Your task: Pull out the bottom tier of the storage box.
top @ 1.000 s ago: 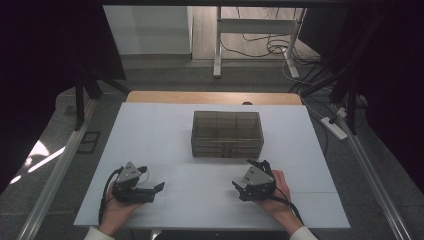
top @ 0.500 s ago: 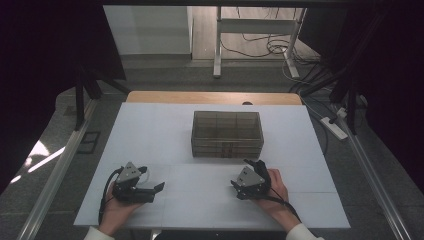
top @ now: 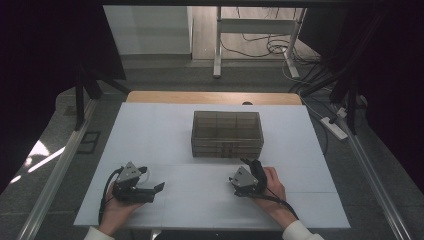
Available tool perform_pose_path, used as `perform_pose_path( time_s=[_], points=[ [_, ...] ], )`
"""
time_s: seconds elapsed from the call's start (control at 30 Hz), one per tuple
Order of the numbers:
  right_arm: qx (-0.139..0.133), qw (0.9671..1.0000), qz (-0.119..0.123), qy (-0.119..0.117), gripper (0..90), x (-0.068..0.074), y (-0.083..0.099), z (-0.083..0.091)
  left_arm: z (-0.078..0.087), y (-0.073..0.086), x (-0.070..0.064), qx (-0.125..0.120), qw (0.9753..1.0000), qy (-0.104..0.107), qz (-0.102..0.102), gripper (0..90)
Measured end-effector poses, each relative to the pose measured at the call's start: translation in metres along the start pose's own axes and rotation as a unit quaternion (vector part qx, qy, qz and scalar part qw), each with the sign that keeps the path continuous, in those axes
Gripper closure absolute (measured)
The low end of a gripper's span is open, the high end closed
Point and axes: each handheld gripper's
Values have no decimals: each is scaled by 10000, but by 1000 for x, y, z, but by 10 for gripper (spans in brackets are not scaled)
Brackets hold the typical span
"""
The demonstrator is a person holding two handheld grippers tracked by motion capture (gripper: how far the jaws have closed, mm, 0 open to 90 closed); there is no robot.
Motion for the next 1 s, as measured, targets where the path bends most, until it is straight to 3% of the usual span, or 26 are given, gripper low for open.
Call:
perform_pose_path(
  time_s=[0.4,0.73,1.0],
  points=[
    [43,9997,170,153,252,2,-3,-5,0,0,0,-1,10000,-11,-19,113],
    [80,9983,508,275,291,7,-8,-10,0,0,0,12,10000,-7,-33,113],
    [93,9974,623,363,305,9,-9,-15,0,0,0,3,10000,-11,-30,113]
  ],
)
Point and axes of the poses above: each handheld gripper's, and its own axes: z roughly backward along the jaws, y roughly out of its underside, x roughly to its left, and after that the axes turned 3 degrees about -y, right-handed
